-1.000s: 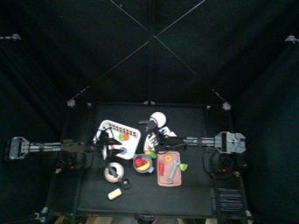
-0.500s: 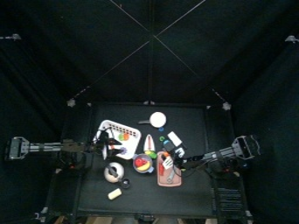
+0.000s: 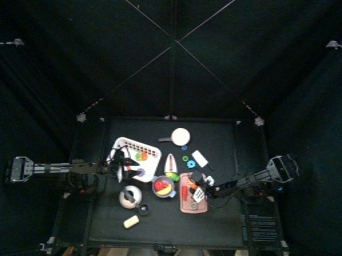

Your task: Place carrot top in plate

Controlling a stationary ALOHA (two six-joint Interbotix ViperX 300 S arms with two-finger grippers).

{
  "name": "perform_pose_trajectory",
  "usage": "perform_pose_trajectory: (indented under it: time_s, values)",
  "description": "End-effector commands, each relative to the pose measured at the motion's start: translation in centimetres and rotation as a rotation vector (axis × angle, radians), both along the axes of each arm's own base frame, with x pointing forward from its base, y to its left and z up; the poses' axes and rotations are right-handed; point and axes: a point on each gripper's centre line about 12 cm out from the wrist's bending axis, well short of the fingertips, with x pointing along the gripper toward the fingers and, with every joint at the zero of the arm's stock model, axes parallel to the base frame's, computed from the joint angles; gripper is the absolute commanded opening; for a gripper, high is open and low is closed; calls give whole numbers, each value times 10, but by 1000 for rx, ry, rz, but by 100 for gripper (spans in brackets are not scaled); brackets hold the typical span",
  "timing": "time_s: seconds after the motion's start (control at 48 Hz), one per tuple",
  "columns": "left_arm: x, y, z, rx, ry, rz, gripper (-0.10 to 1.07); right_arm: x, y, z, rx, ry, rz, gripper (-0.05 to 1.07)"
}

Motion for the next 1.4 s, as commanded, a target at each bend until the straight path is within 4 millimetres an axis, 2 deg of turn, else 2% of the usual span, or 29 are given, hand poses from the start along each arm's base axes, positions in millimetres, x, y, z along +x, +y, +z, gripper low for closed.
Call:
perform_pose_trajectory:
  time_s: [0.0, 0.188, 0.375, 0.5, 1.375]
  values:
    - [3, 1, 6, 1, -17, 2, 87, 2, 1, 2, 11, -14, 7, 75]
    - [3, 1, 5, 1, -15, 1, 87, 2, 0, -5, 13, 1, 7, 82]
    - [2, 1, 6, 2, -16, 2, 87, 3, -2, -4, 13, 0, 0, 97]
    - [2, 1, 6, 1, -17, 2, 87, 3, -2, -4, 12, 0, 2, 104]
    - [3, 1, 5, 1, -15, 2, 87, 7, -1, 1, 1, -10, 14, 104]
